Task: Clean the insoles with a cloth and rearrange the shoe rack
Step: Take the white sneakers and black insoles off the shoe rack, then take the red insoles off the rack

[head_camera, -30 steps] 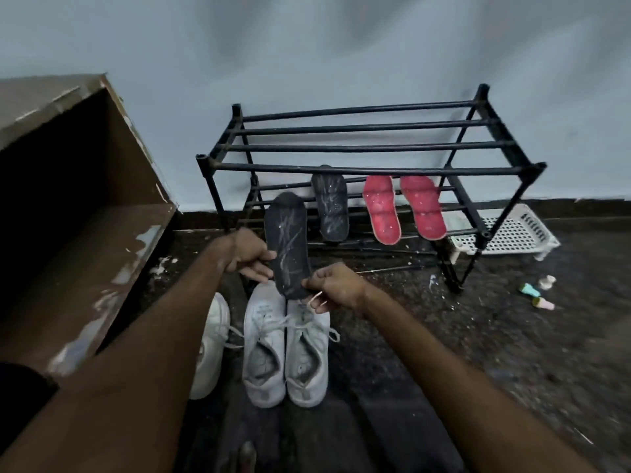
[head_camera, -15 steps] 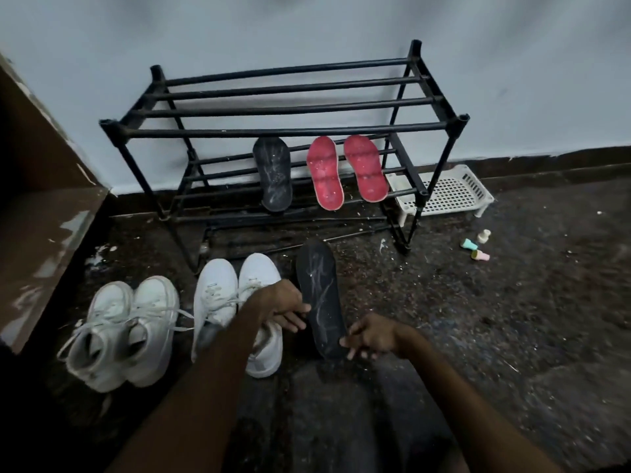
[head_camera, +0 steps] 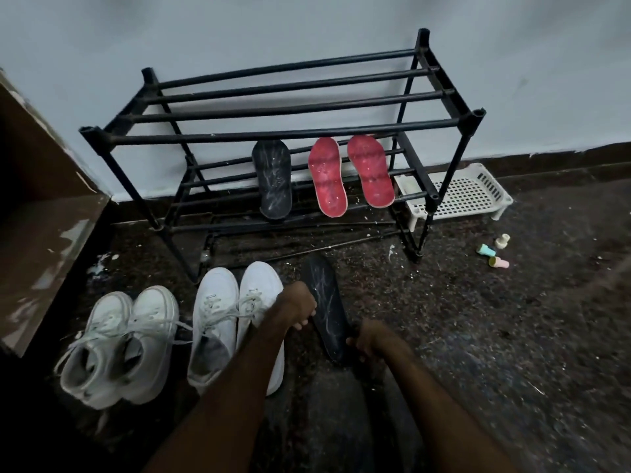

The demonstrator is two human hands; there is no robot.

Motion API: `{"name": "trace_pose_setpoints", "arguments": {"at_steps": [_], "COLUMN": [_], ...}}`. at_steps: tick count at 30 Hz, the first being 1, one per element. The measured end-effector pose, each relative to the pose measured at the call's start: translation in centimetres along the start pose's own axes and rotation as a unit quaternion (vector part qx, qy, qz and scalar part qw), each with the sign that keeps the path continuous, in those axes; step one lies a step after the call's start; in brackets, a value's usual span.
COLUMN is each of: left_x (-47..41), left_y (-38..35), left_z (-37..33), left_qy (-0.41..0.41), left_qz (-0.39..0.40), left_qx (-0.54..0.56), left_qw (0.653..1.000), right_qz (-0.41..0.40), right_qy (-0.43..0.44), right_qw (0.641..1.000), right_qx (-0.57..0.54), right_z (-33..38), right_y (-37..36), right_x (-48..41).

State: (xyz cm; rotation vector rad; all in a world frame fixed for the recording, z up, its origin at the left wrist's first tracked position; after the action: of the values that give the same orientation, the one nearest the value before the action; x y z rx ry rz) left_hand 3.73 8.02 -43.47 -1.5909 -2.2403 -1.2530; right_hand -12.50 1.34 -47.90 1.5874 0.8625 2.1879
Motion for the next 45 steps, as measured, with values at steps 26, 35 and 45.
{"name": "trace_pose_setpoints", "arguments": {"at_steps": [26,35,45], "left_x": [0.3,0.5,-0.1], "left_y": [11.2,5.6,-6.7], "left_z": [-0.8,0.8,-3.1], "left_qy": [-0.049,-0.006,0.008], "left_qz": [-0.237,-0.289,-0.066], "left_qx": [0.504,0.456,0.377], "left_qw": [0.829,0.842,0.924], "right_qz": [-0.056,0.044,0.047], "right_qy": [0.169,0.138,0.036], "right_qw": [0.81,0.888,0.89], "right_qx": [-0.559,-0.435,-0.452], "right_z": [15.2,1.8,-9.6], "right_y": [10.5,2.7,-0.4], "right_x": [4.0,10.9,7.8]}}
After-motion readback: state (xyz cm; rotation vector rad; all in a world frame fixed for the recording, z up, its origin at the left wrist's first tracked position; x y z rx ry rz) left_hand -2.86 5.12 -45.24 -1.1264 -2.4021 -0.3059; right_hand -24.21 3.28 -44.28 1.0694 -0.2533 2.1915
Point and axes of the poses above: each hand's wrist, its own x-axis away from the middle knuckle, its own y-axis out of the back of the hand, z = x × y, the point moved 7 cm from there along -x, towards the middle knuckle, and after that the axes turned 9 degrees about -y, right-handed, at the moved point
